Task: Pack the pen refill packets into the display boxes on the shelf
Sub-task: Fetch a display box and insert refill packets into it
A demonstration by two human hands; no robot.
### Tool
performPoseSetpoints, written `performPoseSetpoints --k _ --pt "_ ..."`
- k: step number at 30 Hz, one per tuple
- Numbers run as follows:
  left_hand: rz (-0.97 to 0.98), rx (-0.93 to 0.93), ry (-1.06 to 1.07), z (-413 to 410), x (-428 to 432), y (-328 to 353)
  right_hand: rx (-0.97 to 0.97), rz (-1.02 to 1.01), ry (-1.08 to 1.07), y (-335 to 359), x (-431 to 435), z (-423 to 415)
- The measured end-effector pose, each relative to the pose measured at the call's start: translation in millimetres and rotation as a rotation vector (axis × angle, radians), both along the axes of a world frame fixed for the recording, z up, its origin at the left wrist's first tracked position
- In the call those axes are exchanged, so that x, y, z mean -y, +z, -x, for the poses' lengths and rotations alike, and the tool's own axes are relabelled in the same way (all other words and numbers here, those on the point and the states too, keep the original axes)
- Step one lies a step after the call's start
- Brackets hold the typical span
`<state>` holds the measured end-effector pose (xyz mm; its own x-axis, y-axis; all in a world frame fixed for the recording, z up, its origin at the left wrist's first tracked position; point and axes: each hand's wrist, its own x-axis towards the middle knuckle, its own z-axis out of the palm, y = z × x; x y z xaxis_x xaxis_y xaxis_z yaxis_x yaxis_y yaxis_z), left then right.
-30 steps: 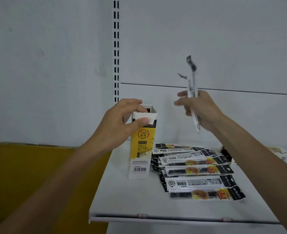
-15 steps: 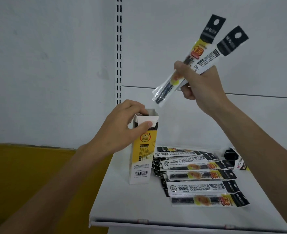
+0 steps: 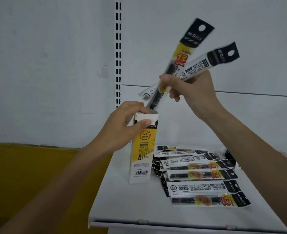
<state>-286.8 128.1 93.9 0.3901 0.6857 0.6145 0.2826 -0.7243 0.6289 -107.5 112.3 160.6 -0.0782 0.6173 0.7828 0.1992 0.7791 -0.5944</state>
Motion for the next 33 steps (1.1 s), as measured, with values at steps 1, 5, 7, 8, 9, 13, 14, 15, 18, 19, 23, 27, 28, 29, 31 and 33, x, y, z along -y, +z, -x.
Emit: performPoseSetpoints --k 1,5,7,8,9,13,14,15,18,19,23,27,28,29,31,33 --pt "0.002 0.010 0.000 0 -1 -1 -0.020 -0.009 -0.009 -1 0 1" --pt "-0.027 0.020 -0.001 -2 -1 -2 -0.082 0.003 0.018 -4 -2 2" --pt "-0.060 0.015 0.006 -2 -2 -3 0.045 0.042 -0.017 -8 -2 2" --pt "-0.071 0.011 0.011 -2 -3 -4 0.107 0.075 -0.030 -10 -1 3" --pt "-0.073 0.008 0.015 -2 -4 -4 0.140 0.112 -0.034 -10 -1 3" --pt "-0.085 -0.009 0.013 -3 -3 -4 0.245 0.231 -0.089 -4 -1 5" --pt "-0.089 -0.008 0.004 -4 -2 -4 0.343 0.279 -0.111 -2 -2 6" --pt "-0.089 0.000 -0.005 -5 -1 -4 0.445 0.332 -0.117 -1 -3 7" --pt "-0.080 0.019 -0.008 -4 -1 -5 0.456 0.398 -0.092 -1 -5 6" --pt "-0.083 0.015 -0.002 -4 -1 -5 0.348 0.395 -0.084 0 -6 5" --pt "-0.106 -0.009 0.011 -1 0 -5 0.106 0.305 -0.073 0 -7 2" --pt "-0.099 0.010 -0.004 -3 3 -6 0.361 0.310 -0.083 -9 -7 4" --pt "-0.077 0.023 -0.001 -3 4 -6 0.396 0.313 -0.096 -12 -8 3" --pt "-0.054 0.035 0.002 -4 4 -5 0.400 0.316 -0.120 -15 -9 0" --pt "-0.046 0.028 0.015 -5 4 -3 0.365 0.331 -0.176 -20 -11 -7" --pt "-0.076 -0.034 0.046 -8 3 -1 0.330 0.325 -0.235 -26 -11 -9"
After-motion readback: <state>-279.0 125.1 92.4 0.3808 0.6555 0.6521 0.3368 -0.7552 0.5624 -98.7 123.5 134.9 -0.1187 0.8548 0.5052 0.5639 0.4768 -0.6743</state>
